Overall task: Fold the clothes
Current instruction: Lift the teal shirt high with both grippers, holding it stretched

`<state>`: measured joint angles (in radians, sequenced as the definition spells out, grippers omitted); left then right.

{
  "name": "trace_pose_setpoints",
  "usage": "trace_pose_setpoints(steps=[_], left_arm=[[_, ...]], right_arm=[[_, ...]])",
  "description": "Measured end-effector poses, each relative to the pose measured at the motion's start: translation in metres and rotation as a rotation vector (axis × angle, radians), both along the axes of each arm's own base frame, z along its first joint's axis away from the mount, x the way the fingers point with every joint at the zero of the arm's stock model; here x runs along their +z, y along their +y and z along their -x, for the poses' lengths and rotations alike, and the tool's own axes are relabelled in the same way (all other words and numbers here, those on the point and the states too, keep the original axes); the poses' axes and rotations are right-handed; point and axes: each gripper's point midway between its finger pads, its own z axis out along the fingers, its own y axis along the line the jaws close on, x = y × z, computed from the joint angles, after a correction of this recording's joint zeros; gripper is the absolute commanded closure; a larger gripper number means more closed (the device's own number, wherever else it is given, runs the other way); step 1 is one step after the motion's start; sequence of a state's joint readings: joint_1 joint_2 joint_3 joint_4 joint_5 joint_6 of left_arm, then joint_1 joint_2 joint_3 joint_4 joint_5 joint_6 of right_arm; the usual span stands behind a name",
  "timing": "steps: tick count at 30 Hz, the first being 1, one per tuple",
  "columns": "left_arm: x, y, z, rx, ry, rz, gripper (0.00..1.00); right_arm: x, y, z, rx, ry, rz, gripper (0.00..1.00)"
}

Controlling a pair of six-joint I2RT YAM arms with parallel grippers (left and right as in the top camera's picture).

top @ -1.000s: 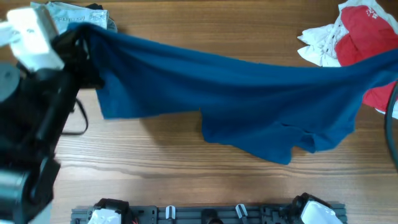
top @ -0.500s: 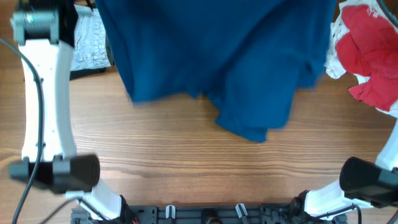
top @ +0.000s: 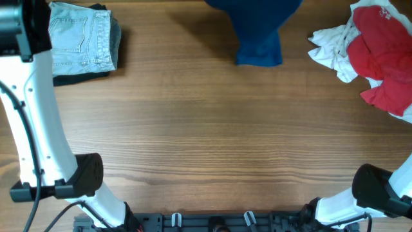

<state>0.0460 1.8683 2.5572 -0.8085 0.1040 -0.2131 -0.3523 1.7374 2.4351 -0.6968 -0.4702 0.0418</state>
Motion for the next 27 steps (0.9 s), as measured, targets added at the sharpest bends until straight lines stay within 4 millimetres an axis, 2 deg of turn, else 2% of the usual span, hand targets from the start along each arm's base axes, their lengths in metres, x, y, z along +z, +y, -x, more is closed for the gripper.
trace_pose_setpoints(steps=[4, 7, 9, 10, 13, 16, 18, 21, 23, 27], left_arm=[[-0.066, 0.006, 0.014, 0.007, 0.269, -0.012, 0.96], [-0.118, 0.013, 0.034, 0.016, 0.494, -0.005, 0.96], [-0.144, 0.019, 0.044, 0.024, 0.608, 0.001, 0.96], [-0.155, 0.022, 0.048, 0.028, 0.657, 0.005, 0.96], [-0.171, 0.025, 0.048, 0.029, 0.714, 0.009, 0.96], [-0.168, 0.024, 0.039, 0.018, 0.684, 0.008, 0.96], [-0.159, 0.023, 0.037, 0.009, 0.646, 0.0, 0.96], [-0.138, 0.02, 0.046, 0.002, 0.587, -0.017, 0.96], [-0.118, 0.016, 0.061, -0.003, 0.54, -0.03, 0.96], [-0.058, 0.01, 0.114, -0.005, 0.386, -0.062, 0.96]], right_arm=[[-0.06, 0.0, 0.001, 0.004, 0.231, -0.027, 0.96], [-0.11, 0.001, 0.005, 0.019, 0.422, -0.053, 0.96], [-0.135, 0.002, 0.005, 0.029, 0.512, -0.069, 0.96], [-0.145, 0.001, 0.005, 0.033, 0.547, -0.076, 0.96], [-0.156, 0.0, 0.001, 0.04, 0.579, -0.076, 0.96], [-0.153, 0.001, 0.003, 0.041, 0.568, -0.069, 0.96], [-0.145, 0.002, 0.008, 0.037, 0.551, -0.061, 0.96], [-0.122, 0.007, 0.027, 0.017, 0.501, -0.037, 0.96], [-0.101, 0.012, 0.048, 0.001, 0.452, -0.015, 0.96], [-0.047, 0.03, 0.119, -0.053, 0.314, 0.043, 0.96]])
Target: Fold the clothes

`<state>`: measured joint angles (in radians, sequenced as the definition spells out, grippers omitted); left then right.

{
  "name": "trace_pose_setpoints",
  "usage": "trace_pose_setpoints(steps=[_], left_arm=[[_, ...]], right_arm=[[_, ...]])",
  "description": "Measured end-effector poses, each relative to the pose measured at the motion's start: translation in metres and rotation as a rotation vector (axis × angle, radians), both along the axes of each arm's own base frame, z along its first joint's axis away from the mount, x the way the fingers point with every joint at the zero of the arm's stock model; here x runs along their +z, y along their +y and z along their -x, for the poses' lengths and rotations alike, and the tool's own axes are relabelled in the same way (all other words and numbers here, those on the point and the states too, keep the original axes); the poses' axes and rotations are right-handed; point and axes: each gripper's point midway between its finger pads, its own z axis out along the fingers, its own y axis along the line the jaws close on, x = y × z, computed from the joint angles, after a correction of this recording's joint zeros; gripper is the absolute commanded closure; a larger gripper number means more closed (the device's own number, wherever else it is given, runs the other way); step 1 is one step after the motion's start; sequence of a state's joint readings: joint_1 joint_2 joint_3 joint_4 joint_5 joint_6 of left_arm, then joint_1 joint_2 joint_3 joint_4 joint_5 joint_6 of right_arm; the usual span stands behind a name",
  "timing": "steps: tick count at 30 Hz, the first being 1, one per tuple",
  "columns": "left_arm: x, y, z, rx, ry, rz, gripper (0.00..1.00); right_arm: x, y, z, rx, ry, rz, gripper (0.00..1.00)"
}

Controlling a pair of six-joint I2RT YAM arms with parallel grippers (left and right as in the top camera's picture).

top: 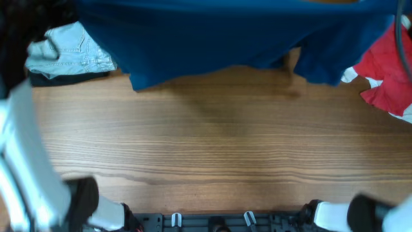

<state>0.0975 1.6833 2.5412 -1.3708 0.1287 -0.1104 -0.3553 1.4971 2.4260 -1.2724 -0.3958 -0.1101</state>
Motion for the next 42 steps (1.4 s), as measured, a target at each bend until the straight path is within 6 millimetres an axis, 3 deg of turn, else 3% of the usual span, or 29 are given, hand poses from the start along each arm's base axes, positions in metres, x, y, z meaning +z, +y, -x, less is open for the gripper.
trace_pose_setpoints(steps=[5, 9, 11, 14, 17, 19, 20, 21, 23, 28, 29, 30, 33, 35, 37, 42], left_arm=[[0.073, -0.009, 0.103, 0.003, -0.233, -0.038, 0.96], [0.108, -0.014, 0.165, 0.003, -0.384, -0.067, 0.96], [0.12, -0.016, 0.183, 0.003, -0.439, -0.073, 0.96], [0.123, -0.016, 0.183, 0.003, -0.453, -0.078, 0.96], [0.115, -0.013, 0.159, 0.002, -0.408, -0.073, 0.96], [0.105, -0.011, 0.133, 0.001, -0.362, -0.069, 0.96], [0.103, -0.01, 0.125, 0.001, -0.351, -0.068, 0.96], [0.093, -0.007, 0.095, 0.0, -0.311, -0.064, 0.96], [0.083, -0.004, 0.054, -0.002, -0.287, -0.061, 0.96], [0.054, 0.004, -0.07, -0.023, -0.3, -0.055, 0.96], [0.046, 0.004, -0.097, -0.033, -0.317, -0.053, 0.96], [0.039, 0.002, -0.128, -0.049, -0.351, -0.053, 0.96], [0.024, -0.003, -0.178, -0.08, -0.415, -0.049, 0.96], [0.018, -0.006, -0.194, -0.095, -0.443, -0.04, 0.96], [0.022, -0.008, -0.198, -0.107, -0.472, -0.035, 0.96], [0.059, -0.008, -0.177, -0.108, -0.556, -0.043, 0.96]], right_arm=[[0.055, 0.024, 0.099, -0.069, -0.203, 0.092, 0.96], [0.082, 0.039, 0.154, -0.104, -0.337, 0.142, 0.96], [0.091, 0.041, 0.164, -0.118, -0.381, 0.156, 0.96], [0.095, 0.036, 0.159, -0.135, -0.389, 0.152, 0.96], [0.09, 0.026, 0.134, -0.139, -0.353, 0.141, 0.96], [0.086, 0.016, 0.108, -0.138, -0.322, 0.129, 0.96], [0.082, 0.008, 0.085, -0.138, -0.298, 0.121, 0.96], [0.079, 0.002, 0.071, -0.136, -0.286, 0.117, 0.96], [0.072, -0.012, 0.032, -0.131, -0.264, 0.108, 0.96], [0.056, -0.049, -0.083, -0.11, -0.296, 0.077, 0.96], [0.054, -0.052, -0.095, -0.107, -0.305, 0.07, 0.96], [0.036, -0.061, -0.132, -0.094, -0.296, 0.025, 0.96], [0.02, -0.065, -0.172, -0.054, -0.319, -0.052, 0.96], [0.016, -0.064, -0.184, -0.032, -0.334, -0.094, 0.96], [0.022, -0.062, -0.185, -0.017, -0.36, -0.116, 0.96], [0.062, -0.052, -0.162, 0.001, -0.444, -0.113, 0.96]])
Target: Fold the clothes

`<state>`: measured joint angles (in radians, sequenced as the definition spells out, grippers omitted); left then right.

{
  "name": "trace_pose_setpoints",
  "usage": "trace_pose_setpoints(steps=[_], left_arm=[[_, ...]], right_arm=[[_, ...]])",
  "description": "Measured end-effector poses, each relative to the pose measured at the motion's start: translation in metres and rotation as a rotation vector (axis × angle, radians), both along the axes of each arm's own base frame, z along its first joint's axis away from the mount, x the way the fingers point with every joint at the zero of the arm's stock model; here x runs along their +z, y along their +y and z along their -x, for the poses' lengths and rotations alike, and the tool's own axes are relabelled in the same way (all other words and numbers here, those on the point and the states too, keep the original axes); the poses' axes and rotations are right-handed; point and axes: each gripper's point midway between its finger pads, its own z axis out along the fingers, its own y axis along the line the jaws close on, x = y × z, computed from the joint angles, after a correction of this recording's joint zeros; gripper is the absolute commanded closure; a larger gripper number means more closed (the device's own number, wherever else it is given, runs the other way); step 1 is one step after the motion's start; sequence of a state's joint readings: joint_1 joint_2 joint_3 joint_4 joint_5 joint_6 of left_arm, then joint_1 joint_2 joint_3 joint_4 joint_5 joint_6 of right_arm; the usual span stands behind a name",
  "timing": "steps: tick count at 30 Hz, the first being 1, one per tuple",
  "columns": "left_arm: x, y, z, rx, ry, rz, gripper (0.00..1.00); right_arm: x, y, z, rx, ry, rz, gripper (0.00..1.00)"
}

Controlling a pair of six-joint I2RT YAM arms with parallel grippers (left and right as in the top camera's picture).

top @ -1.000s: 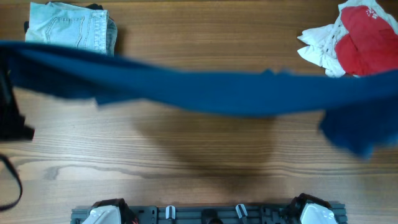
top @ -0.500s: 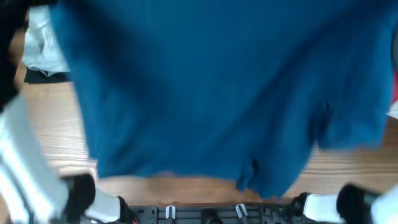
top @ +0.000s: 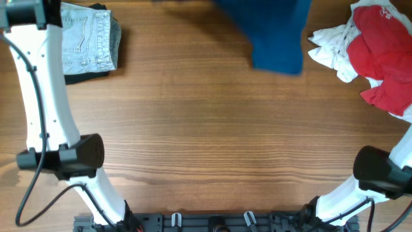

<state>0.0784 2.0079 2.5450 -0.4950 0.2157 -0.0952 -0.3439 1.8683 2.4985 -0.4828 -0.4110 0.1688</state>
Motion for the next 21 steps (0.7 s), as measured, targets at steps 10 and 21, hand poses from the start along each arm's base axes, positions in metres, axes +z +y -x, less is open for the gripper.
trace_pose_setpoints(steps=[10, 21], left_arm=[[-0.017, 0.015, 0.084, 0.031, 0.255, -0.047, 0.96], [-0.194, 0.017, 0.11, -0.014, 0.954, 0.008, 0.96]], right_arm=[[-0.022, 0.013, 0.047, -0.02, 0.202, 0.004, 0.96], [-0.182, 0.01, 0.016, 0.075, 0.719, -0.074, 0.96]])
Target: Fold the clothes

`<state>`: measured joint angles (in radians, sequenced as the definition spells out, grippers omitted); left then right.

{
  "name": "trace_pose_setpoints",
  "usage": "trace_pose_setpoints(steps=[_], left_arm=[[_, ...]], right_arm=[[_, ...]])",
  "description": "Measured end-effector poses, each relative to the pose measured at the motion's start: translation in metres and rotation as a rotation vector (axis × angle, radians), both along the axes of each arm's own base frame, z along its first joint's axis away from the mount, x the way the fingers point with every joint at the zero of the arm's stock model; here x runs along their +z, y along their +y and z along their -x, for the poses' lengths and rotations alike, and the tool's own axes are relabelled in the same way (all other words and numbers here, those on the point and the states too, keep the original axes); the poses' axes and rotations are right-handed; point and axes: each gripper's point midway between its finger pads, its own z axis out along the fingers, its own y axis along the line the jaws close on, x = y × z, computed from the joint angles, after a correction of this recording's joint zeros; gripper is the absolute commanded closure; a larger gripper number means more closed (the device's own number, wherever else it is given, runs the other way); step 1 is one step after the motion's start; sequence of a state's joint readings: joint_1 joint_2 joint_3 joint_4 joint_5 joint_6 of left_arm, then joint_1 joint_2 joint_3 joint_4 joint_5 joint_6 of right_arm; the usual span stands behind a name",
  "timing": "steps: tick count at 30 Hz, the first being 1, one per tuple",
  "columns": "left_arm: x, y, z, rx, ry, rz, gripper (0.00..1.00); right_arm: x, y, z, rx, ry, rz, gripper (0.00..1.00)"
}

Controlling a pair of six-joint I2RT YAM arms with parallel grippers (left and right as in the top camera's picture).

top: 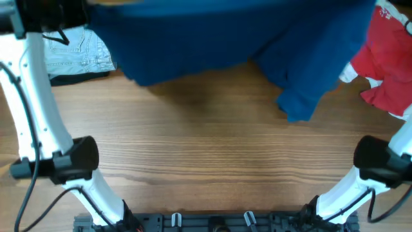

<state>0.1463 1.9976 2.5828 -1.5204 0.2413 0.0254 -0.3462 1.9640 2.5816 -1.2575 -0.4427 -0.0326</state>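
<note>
A large blue garment (225,38) hangs spread wide across the far half of the table, lifted and blurred, with one lower corner drooping at the right (297,106). My left gripper (67,19) is at the cloth's upper left corner, and its fingers are buried in the fabric. The right gripper is out of the overhead view; only its arm's elbow (380,164) shows at the near right.
Folded light-blue jeans (77,51) lie on a dark garment at the far left, partly behind the blue cloth. A red garment (386,64) on a white one (347,74) is heaped at the far right. The wooden table (206,161) stretches bare towards me.
The blue garment was a narrow bunch hanging at the far middle-right. Now it is stretched wide from the left arm to the red heap, hanging lower over the table.
The blue garment first hung as a narrow bunch at the far middle. Then it was spread wide across the far edge. Then it was bunched narrow again, slightly further right. Now it is spread wide once more, and the two heaps lie where they were.
</note>
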Motion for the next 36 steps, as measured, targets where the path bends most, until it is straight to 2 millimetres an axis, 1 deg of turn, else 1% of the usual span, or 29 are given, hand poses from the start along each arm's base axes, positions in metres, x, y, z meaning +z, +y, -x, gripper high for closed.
trace_pose_setpoints(steps=[2, 4, 8, 11, 13, 15, 16, 17, 20, 21, 22, 24, 25, 27, 30, 32, 33, 34, 35, 36], left_arm=[[-0.011, -0.001, 0.004, -0.002, 0.05, 0.011, 0.96], [-0.015, -0.003, 0.01, -0.005, 0.082, 0.022, 0.96], [-0.021, -0.005, 0.032, -0.002, 0.158, 0.041, 0.96], [-0.018, -0.005, 0.035, 0.001, 0.156, 0.044, 0.96], [-0.013, -0.006, 0.038, 0.001, 0.144, 0.044, 0.96], [-0.006, -0.006, 0.042, 0.005, 0.128, 0.044, 0.96], [-0.001, -0.006, 0.045, 0.008, 0.114, 0.043, 0.96], [0.005, -0.007, 0.049, 0.011, 0.098, 0.043, 0.96], [0.024, -0.009, 0.061, 0.021, 0.052, 0.043, 0.96], [0.031, -0.01, 0.066, 0.023, 0.032, 0.043, 0.96], [0.036, -0.01, 0.072, 0.027, 0.019, 0.043, 0.96], [0.041, -0.012, 0.081, 0.029, 0.013, 0.044, 0.96], [0.039, -0.013, 0.089, 0.032, 0.025, 0.047, 0.96], [0.028, -0.015, 0.099, 0.035, 0.068, 0.055, 0.96], [-0.009, -0.017, 0.115, 0.038, 0.208, 0.075, 0.96], [-0.037, -0.018, 0.122, 0.048, 0.31, 0.094, 0.96], [-0.056, -0.019, 0.127, 0.054, 0.378, 0.104, 0.96], [-0.078, -0.021, 0.136, 0.059, 0.465, 0.119, 0.96], [-0.092, -0.022, 0.141, 0.061, 0.514, 0.132, 0.96], [-0.1, -0.024, 0.145, 0.061, 0.546, 0.143, 0.96]], right_arm=[[-0.01, 0.002, 0.0, 0.012, 0.032, -0.013, 0.96], [-0.016, 0.005, 0.005, 0.028, 0.063, -0.023, 0.96], [-0.027, 0.012, 0.022, 0.047, 0.136, -0.036, 0.96], [-0.028, 0.015, 0.036, 0.062, 0.168, -0.028, 0.96], [-0.023, 0.019, 0.046, 0.067, 0.168, -0.018, 0.96], [-0.013, 0.023, 0.06, 0.067, 0.159, -0.002, 0.96], [-0.006, 0.025, 0.069, 0.064, 0.153, 0.005, 0.96], [0.002, 0.029, 0.084, 0.061, 0.147, 0.012, 0.96], [0.021, 0.038, 0.112, 0.051, 0.119, 0.023, 0.96], [0.033, 0.043, 0.125, 0.045, 0.088, 0.034, 0.96], [0.039, 0.046, 0.133, 0.042, 0.071, 0.038, 0.96], [0.048, 0.052, 0.151, 0.034, 0.049, 0.035, 0.96], [0.046, 0.057, 0.164, 0.03, 0.056, 0.027, 0.96], [0.038, 0.06, 0.171, 0.028, 0.08, 0.013, 0.96], [0.004, 0.063, 0.176, 0.031, 0.193, -0.032, 0.96], [-0.028, 0.063, 0.177, 0.03, 0.294, -0.07, 0.96], [-0.041, 0.063, 0.177, 0.027, 0.337, -0.087, 0.96], [-0.07, 0.062, 0.18, 0.022, 0.432, -0.115, 0.96], [-0.081, 0.062, 0.181, 0.017, 0.463, -0.126, 0.96], [-0.095, 0.062, 0.186, 0.011, 0.51, -0.139, 0.96]])
